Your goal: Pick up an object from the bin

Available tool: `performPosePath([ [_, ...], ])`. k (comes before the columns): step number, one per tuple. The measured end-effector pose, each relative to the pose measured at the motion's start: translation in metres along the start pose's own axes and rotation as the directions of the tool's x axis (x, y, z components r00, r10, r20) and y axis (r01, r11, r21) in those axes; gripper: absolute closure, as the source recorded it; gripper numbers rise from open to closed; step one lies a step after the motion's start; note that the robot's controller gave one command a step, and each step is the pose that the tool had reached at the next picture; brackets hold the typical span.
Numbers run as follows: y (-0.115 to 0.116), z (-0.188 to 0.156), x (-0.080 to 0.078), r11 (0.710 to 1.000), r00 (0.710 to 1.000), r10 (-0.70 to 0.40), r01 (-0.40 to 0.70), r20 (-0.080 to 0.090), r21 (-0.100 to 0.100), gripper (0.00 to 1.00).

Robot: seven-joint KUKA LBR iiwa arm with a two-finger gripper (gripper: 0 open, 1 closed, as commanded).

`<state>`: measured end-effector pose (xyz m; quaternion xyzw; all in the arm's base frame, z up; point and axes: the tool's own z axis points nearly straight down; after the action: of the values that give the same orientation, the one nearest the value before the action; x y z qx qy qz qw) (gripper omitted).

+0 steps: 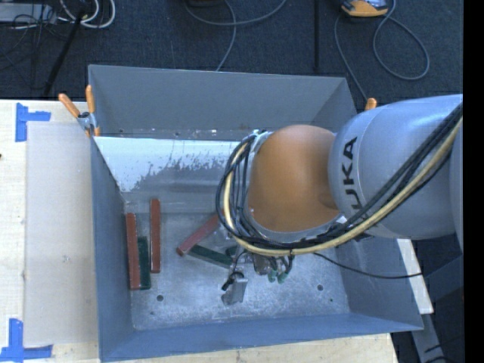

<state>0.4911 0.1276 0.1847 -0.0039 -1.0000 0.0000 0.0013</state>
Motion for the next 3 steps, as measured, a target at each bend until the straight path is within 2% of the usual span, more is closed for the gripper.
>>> performPosePath([
  [1, -0.029, 0.101, -0.017, 0.928, 0.928, -0.374, 0.374, -0.004, 0.0, 0.0],
  [2, -0.072, 0.034, -0.09, 0.897, 0.897, -0.441, 0.441, 0.012, 0.007, 0.0],
  [3, -0.029, 0.113, -0.071, 0.927, 0.927, -0.375, 0.375, 0.019, 0.002, 0.0],
])
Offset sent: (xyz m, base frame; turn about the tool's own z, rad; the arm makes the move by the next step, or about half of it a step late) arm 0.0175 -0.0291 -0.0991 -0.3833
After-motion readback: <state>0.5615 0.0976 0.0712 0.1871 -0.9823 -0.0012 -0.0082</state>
